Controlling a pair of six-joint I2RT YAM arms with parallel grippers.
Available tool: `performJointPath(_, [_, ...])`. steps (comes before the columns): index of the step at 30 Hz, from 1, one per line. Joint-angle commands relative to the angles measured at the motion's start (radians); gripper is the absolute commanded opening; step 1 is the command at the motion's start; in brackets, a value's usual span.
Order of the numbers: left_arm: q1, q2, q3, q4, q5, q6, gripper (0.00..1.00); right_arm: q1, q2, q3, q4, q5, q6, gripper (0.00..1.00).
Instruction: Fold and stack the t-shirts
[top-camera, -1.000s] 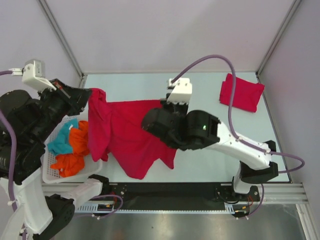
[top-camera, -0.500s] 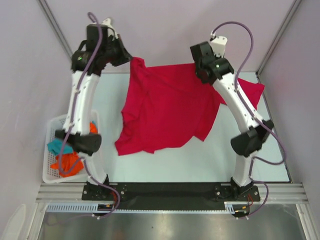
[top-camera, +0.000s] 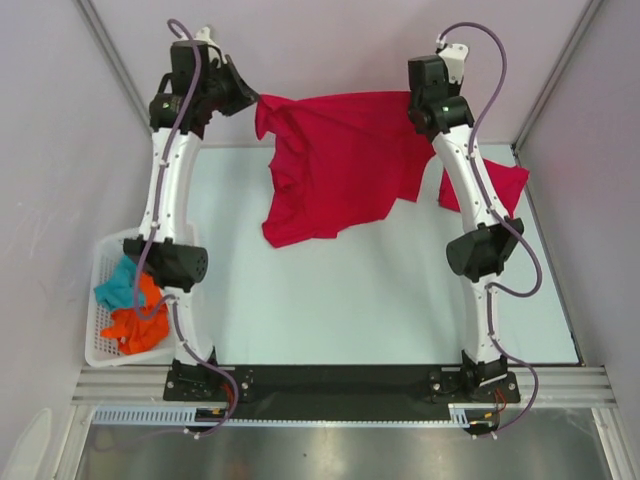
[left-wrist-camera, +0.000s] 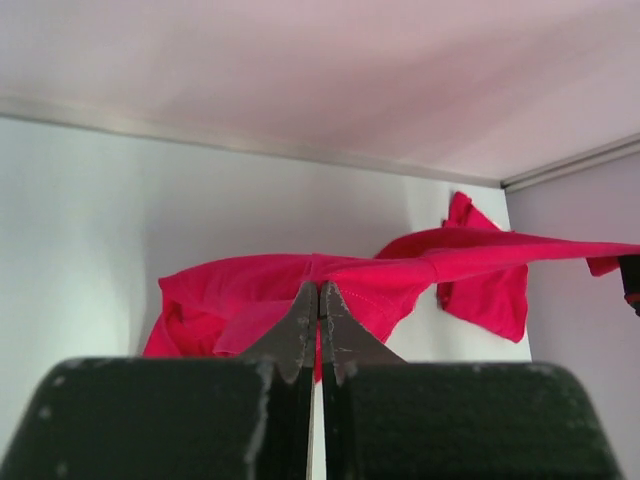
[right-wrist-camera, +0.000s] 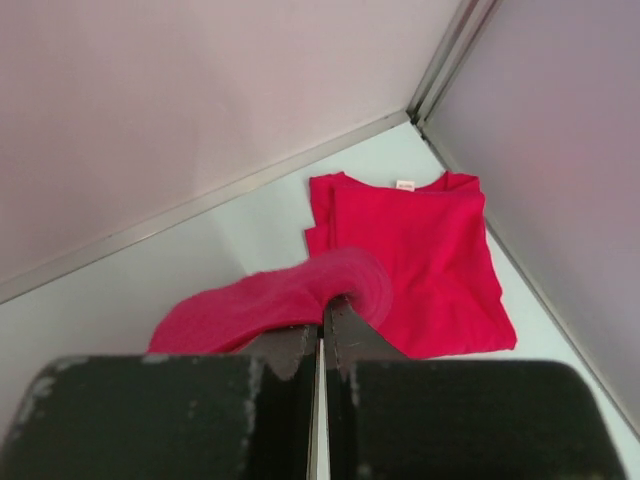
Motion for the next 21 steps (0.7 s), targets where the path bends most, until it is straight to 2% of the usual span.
performJointPath(1, [-0.048,-0.250,0.049,0.012,-0.153,0.094,0.00,0.042,-0.206,-0.020,0.051,0.067,-0.047,0.00])
performJointPath(6, [-0.082,-0.351,-0.023,-0.078,-0.148,0.131,0.00,0.153,-0.378,-0.091,0.022,0.156,-0.050,0.00])
performJointPath(8, [-0.080,-0.371,-0.010,-0.118,-0.123,0.128,0.00,0.179,-0.416,-0.112,-0.028,0.160,-0.031,0.00])
performJointPath(11, [-0.079,-0.425,0.009,-0.149,-0.163,0.128,0.00,0.259,-0.479,-0.119,-0.012,0.270,-0.077,0.00])
performJointPath(17, [-0.067,-0.488,-0.013,-0.168,-0.186,0.122,0.00,0.404,-0.513,-0.126,0.226,0.450,-0.352,0.00])
performJointPath(21, [-0.065,-0.509,-0.011,-0.175,-0.203,0.119,0.00,0.417,-0.504,-0.132,0.278,0.464,-0.392,0.00])
